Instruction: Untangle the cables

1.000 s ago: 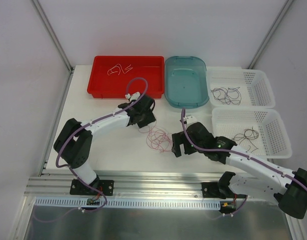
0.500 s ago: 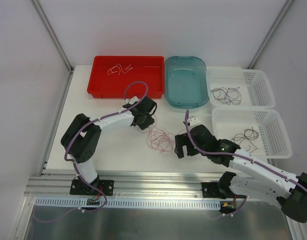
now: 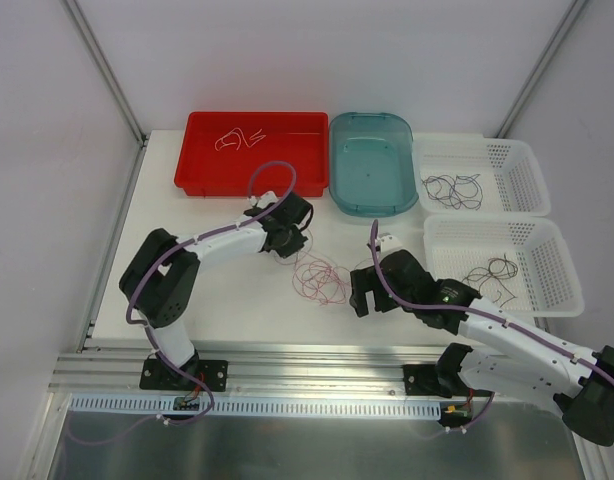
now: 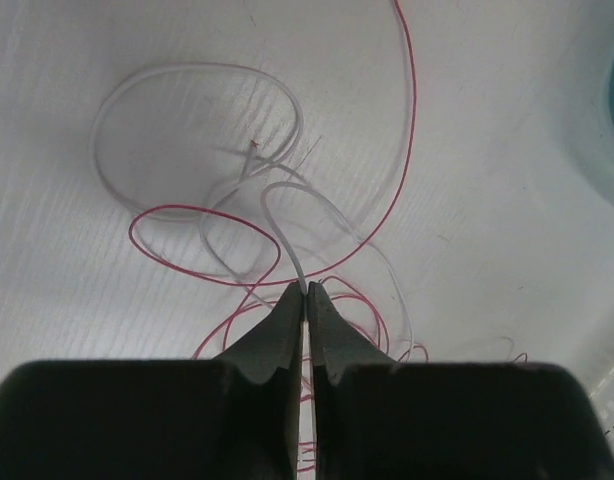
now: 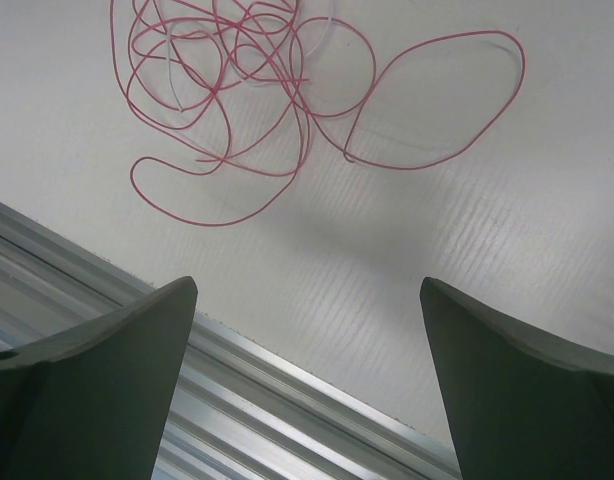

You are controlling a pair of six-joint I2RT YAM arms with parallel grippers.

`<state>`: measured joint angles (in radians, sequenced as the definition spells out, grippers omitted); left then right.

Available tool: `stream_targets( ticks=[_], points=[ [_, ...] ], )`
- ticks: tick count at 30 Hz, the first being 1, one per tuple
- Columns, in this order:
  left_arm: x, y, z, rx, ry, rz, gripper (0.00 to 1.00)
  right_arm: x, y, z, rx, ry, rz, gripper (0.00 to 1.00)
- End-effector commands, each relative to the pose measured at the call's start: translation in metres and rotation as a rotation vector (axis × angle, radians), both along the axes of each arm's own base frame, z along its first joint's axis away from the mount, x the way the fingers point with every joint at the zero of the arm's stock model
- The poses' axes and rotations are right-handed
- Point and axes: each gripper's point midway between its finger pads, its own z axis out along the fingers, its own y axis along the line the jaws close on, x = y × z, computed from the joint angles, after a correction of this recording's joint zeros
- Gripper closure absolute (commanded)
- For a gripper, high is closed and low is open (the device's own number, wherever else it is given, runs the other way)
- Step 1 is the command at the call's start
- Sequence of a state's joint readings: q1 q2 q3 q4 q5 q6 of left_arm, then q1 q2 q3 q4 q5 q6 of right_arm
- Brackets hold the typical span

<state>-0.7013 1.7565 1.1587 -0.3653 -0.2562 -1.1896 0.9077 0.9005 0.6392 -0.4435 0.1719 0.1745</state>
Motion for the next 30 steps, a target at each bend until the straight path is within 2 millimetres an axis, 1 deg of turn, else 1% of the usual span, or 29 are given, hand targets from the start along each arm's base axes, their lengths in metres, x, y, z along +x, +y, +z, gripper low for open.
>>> stream_targets(
  ticks=[1, 2, 3, 5, 6, 8, 9, 12, 13, 14, 15, 17, 18, 20, 21, 23, 24, 25, 27, 28, 30],
  points=[
    [0.002, 0.004, 0.045, 0.018, -0.116, -0.053, 1.0, 0.003, 0.003, 0.002, 0.007, -0.019, 0.007, 0.0],
    [0.002, 0.005, 0.053, 0.028, -0.143, -0.068, 1.0, 0.004, 0.005, 0.003, 0.014, -0.021, 0.009, 0.0],
    [0.0, 0.006, 0.07, 0.037, -0.183, -0.099, 1.0, 0.004, 0.009, 0.007, 0.025, -0.023, 0.017, 0.0],
    [-0.004, 0.007, 0.086, 0.05, -0.226, -0.135, 1.0, 0.007, 0.015, 0.008, 0.029, -0.023, 0.028, 0.01],
    [-0.005, 0.01, 0.102, 0.056, -0.266, -0.164, 1.0, 0.008, 0.018, 0.01, 0.037, -0.021, 0.039, 0.0],
    [-0.01, 0.012, 0.116, 0.06, -0.293, -0.197, 1.0, 0.013, 0.029, 0.016, 0.051, -0.03, 0.053, 0.01],
    [-0.013, 0.012, 0.129, 0.054, -0.322, -0.226, 1.0, 0.014, 0.034, 0.018, 0.061, -0.027, 0.064, 0.0],
    [-0.022, 0.013, 0.146, 0.035, -0.353, -0.285, 1.0, 0.021, 0.052, 0.026, 0.095, -0.027, 0.089, 0.01],
    [-0.025, 0.012, 0.149, 0.029, -0.355, -0.299, 1.0, 0.023, 0.057, 0.029, 0.109, -0.028, 0.094, 0.0],
    [-0.027, 0.012, 0.152, 0.028, -0.361, -0.319, 1.0, 0.026, 0.067, 0.032, 0.136, -0.029, 0.106, 0.0],
    [-0.032, 0.011, 0.159, 0.01, -0.374, -0.335, 1.0, 0.027, 0.071, 0.034, 0.151, -0.032, 0.11, 0.0],
    [-0.036, 0.012, 0.167, 0.005, -0.392, -0.358, 1.0, 0.034, 0.084, 0.035, 0.182, -0.034, 0.102, 0.0],
    [-0.039, 0.014, 0.175, -0.006, -0.412, -0.365, 1.0, 0.037, 0.087, 0.034, 0.186, -0.03, 0.096, 0.01],
    [-0.042, 0.015, 0.187, -0.015, -0.437, -0.387, 1.0, 0.044, 0.097, 0.035, 0.212, -0.033, 0.077, 0.0],
    [-0.045, 0.017, 0.195, -0.025, -0.454, -0.392, 1.0, 0.048, 0.102, 0.026, 0.198, -0.015, 0.07, 0.0],
    [-0.049, 0.016, 0.203, -0.035, -0.473, -0.412, 1.0, 0.054, 0.113, 0.022, 0.21, -0.001, 0.069, 0.0],
    [-0.051, 0.017, 0.209, -0.047, -0.485, -0.417, 1.0, 0.057, 0.119, 0.012, 0.2, 0.023, 0.059, 0.0],
    [-0.053, 0.018, 0.211, -0.05, -0.49, -0.423, 1.0, 0.061, 0.125, 0.009, 0.21, 0.028, 0.052, 0.01],
    [-0.057, 0.019, 0.22, -0.066, -0.507, -0.435, 1.0, 0.067, 0.127, -0.002, 0.202, 0.05, 0.006, 0.0],
    [-0.058, 0.019, 0.223, -0.072, -0.513, -0.436, 1.0, 0.069, 0.13, -0.015, 0.181, 0.074, -0.009, 0.01],
    [-0.062, 0.021, 0.231, -0.085, -0.532, -0.442, 1.0, 0.074, 0.136, -0.023, 0.191, 0.084, -0.034, 0.02]
  ],
)
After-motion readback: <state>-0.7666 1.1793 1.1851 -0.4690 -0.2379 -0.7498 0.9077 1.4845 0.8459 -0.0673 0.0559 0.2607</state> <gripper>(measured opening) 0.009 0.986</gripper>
